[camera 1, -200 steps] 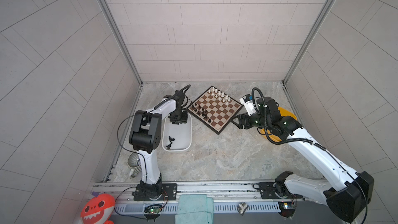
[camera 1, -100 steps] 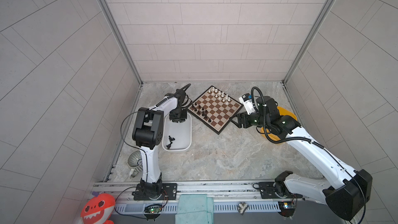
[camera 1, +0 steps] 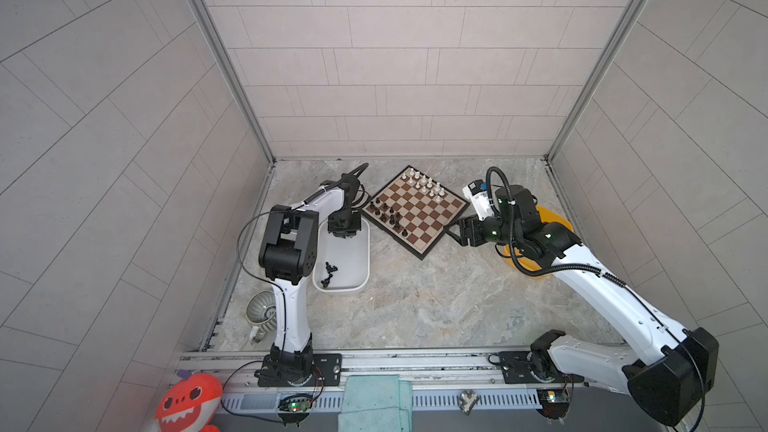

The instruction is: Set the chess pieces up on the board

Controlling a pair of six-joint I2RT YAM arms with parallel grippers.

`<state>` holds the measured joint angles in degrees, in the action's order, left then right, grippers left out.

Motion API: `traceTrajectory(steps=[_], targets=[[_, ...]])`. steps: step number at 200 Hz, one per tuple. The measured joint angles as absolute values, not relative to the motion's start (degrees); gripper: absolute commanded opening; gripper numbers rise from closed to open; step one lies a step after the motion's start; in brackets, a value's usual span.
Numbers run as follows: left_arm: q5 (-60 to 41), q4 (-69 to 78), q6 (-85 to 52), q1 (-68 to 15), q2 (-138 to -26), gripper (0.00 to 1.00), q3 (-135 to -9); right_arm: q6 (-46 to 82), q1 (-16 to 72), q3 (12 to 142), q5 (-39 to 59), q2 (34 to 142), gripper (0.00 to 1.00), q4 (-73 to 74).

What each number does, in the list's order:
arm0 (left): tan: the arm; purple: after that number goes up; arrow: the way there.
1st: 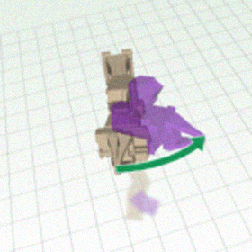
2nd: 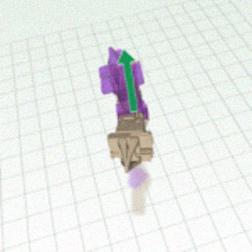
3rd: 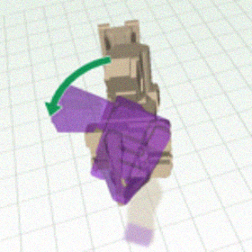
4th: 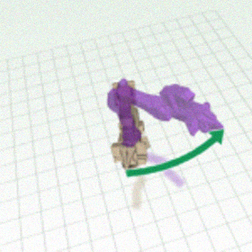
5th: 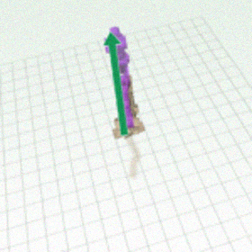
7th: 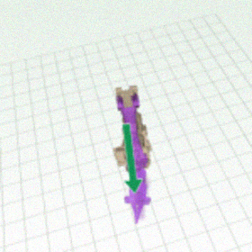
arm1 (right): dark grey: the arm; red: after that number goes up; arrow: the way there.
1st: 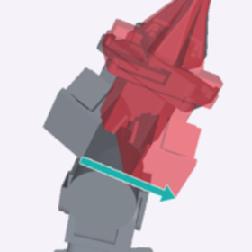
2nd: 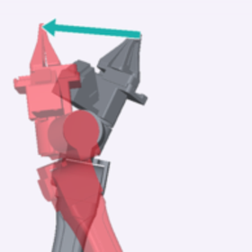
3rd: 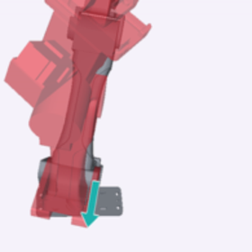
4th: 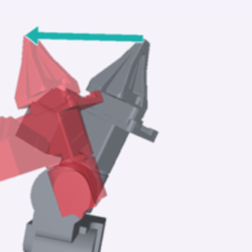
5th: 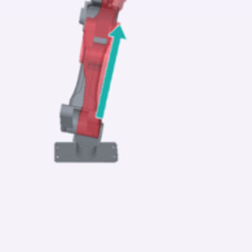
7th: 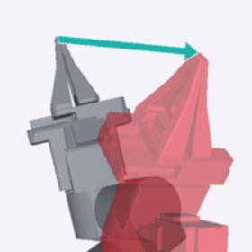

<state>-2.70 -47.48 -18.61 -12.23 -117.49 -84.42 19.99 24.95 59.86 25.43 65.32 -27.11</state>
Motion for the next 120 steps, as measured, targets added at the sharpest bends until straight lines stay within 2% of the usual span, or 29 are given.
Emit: traceTrajectory(steps=[17, 32, 83, 120], targets=[[-1.8, -47.5, -19.7, -12.1, -117.5, 0.36, -84.4, 20.0, 24.9, 59.5, 25.5, 65.3, 0.73, -27.0], [-1.2, -47.6, -20.8, -12.1, -117.5, 0.38, -84.4, 20.0, 24.9, 59.5, 25.5, 65.3, 0.73, -27.0], [-1.2, -46.8, -24.6, -12.0, -117.3, 0.33, -84.3, 20.0, 24.7, 59.5, 25.9, 65.9, 0.72, -26.8], [-1.2, -45.6, -26.9, -11.6, -117.3, 0.25, -84.3, 20.0, 24.7, 59.0, 26.7, 65.9, 0.72, -26.3]])
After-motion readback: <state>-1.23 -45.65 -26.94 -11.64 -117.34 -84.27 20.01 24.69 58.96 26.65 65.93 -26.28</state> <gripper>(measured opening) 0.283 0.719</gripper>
